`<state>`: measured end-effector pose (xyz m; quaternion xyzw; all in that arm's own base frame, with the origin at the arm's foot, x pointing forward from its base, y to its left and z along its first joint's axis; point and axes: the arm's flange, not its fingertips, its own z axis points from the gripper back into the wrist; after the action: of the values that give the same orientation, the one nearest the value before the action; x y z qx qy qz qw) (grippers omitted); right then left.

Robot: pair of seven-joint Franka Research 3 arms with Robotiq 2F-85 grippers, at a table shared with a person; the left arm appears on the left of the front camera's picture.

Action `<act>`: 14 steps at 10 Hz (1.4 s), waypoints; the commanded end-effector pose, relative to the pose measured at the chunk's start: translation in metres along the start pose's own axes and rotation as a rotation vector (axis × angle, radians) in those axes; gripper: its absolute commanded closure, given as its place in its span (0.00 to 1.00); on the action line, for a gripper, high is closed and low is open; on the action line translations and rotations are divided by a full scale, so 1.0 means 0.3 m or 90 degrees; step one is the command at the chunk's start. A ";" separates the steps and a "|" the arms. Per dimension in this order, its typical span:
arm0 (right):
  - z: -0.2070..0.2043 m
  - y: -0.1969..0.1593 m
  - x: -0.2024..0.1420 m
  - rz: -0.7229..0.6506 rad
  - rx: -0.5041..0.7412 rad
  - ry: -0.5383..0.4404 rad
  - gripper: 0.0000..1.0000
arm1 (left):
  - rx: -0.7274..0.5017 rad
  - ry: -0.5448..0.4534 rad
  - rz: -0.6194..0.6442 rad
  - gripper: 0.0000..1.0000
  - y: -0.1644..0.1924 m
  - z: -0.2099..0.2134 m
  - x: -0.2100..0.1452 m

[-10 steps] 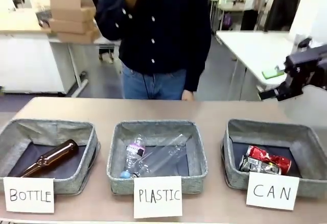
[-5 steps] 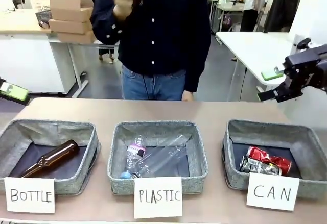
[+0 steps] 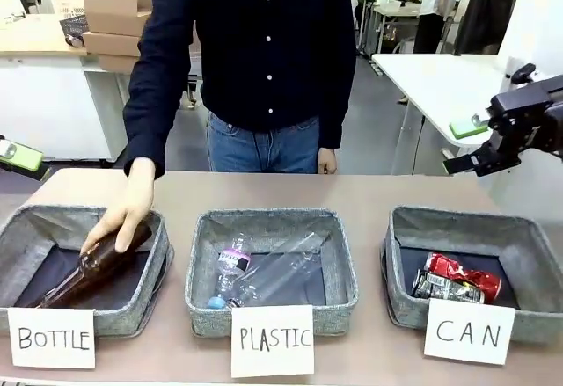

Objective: Sort the can waste into the basket.
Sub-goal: Pick up the can waste from the table and place it in the right Fabric basket.

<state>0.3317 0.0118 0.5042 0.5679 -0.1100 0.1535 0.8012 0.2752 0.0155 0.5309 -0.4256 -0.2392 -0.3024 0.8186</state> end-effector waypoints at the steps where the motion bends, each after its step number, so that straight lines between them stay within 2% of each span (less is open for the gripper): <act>1: -0.008 0.005 -0.001 0.001 -0.002 0.002 0.00 | -0.008 -0.008 -0.012 0.00 0.003 0.009 -0.004; 14: -0.008 0.005 -0.001 0.001 -0.002 0.002 0.00 | -0.008 -0.008 -0.012 0.00 0.003 0.009 -0.004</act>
<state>0.3317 0.0118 0.5042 0.5679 -0.1100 0.1535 0.8012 0.2752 0.0155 0.5309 -0.4255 -0.2393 -0.3025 0.8186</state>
